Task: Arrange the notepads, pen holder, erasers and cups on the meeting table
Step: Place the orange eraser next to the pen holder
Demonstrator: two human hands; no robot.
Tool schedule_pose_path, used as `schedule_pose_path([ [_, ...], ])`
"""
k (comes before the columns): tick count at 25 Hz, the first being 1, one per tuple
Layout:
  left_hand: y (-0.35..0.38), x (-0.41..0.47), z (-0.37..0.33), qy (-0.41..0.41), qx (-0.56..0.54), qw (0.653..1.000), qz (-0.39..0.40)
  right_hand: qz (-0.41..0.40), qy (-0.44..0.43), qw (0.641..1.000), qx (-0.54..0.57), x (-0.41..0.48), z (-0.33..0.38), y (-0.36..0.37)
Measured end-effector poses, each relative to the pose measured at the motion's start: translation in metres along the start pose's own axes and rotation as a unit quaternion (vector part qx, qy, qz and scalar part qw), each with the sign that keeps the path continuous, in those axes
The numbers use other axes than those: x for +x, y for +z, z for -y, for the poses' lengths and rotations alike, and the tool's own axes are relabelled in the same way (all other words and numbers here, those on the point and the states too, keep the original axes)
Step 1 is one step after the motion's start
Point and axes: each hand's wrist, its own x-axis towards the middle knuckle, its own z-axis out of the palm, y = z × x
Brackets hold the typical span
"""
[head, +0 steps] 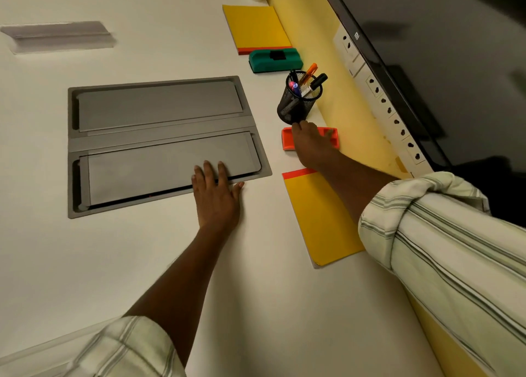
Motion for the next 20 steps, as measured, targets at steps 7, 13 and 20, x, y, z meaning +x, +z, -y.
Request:
schedule_pose_path([
  [7,0.011,-0.004,0.0,0.0,0.034,0.999,-0.037,0.017,-0.016,1.0,0.0,0.01,-0.009,0.011],
  [13,0.009,-0.006,0.0,-0.002,0.013,0.999,-0.043,0.011,-0.027,0.999,0.014,0.014,-0.012,0.019],
  [20,0.013,-0.004,0.003,0.0,0.0,0.998,-0.058,-0.057,0.0,0.998,0.021,0.009,-0.01,0.033],
])
